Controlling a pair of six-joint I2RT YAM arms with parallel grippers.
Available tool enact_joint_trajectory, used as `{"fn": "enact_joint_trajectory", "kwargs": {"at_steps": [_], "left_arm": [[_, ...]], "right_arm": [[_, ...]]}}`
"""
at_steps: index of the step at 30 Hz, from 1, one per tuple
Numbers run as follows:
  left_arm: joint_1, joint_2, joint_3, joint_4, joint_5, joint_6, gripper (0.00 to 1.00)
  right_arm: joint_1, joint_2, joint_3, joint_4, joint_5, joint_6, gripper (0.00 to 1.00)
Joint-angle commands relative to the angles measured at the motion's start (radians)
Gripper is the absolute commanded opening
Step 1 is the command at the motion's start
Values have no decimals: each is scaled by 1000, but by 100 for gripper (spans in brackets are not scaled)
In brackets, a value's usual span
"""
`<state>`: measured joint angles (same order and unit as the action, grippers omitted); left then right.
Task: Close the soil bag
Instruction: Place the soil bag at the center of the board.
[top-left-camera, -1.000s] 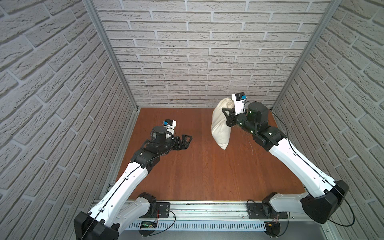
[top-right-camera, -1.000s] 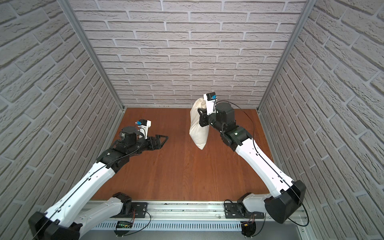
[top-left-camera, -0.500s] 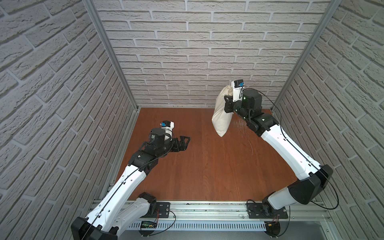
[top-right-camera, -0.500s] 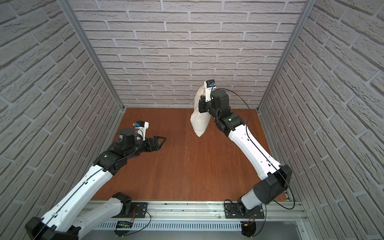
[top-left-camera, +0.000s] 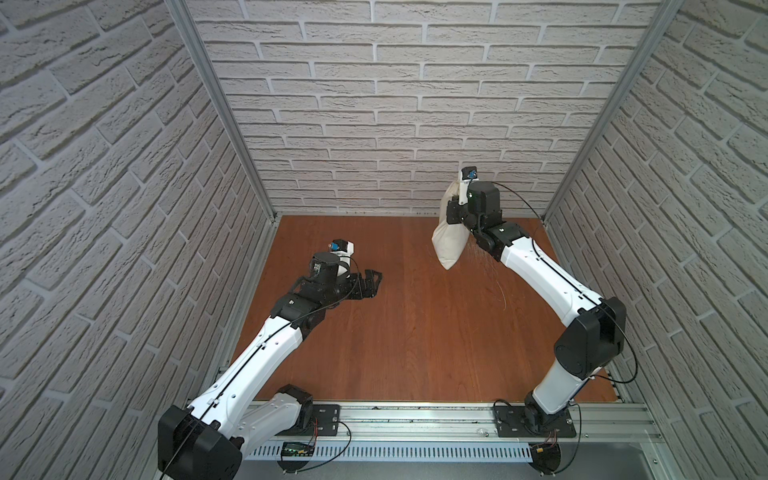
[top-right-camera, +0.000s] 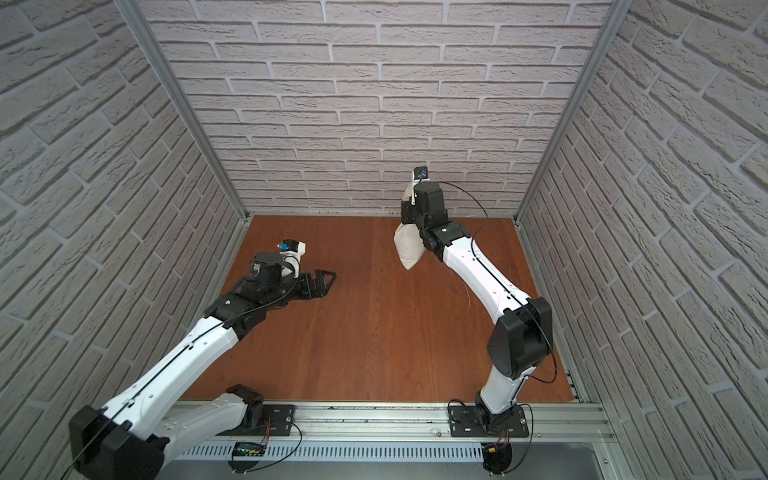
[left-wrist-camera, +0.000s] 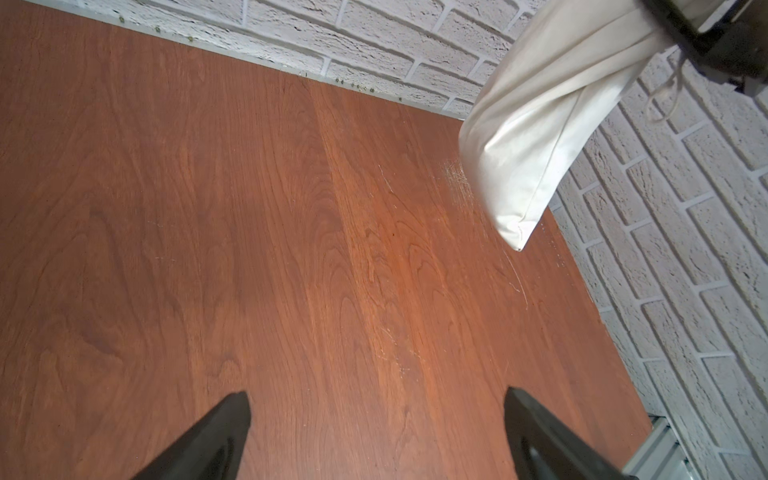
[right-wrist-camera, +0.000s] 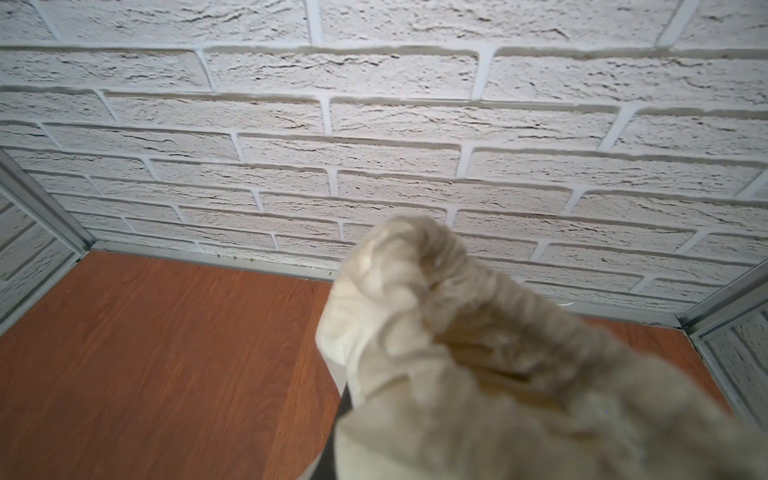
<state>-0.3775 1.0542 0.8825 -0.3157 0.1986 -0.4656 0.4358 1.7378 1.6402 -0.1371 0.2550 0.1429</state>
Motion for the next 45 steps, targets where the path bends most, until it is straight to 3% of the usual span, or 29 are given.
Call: {"fn": "enact_joint_trajectory", "kwargs": {"at_steps": [1,25,35,45], "left_arm": [[11,29,-10,68,0,36,98],[34,246,47,182,133,16,98],[35,259,47,193,141,5,98],[31,260,43,212,160,-13,98]], "right_arm": [[-34,-12,6,207,8,39,3],[-101,59,-195,358,-40,154,3],[-131,7,-370,416,-40,205,3],[-154,-50,-445,425,-49,225,3]]}}
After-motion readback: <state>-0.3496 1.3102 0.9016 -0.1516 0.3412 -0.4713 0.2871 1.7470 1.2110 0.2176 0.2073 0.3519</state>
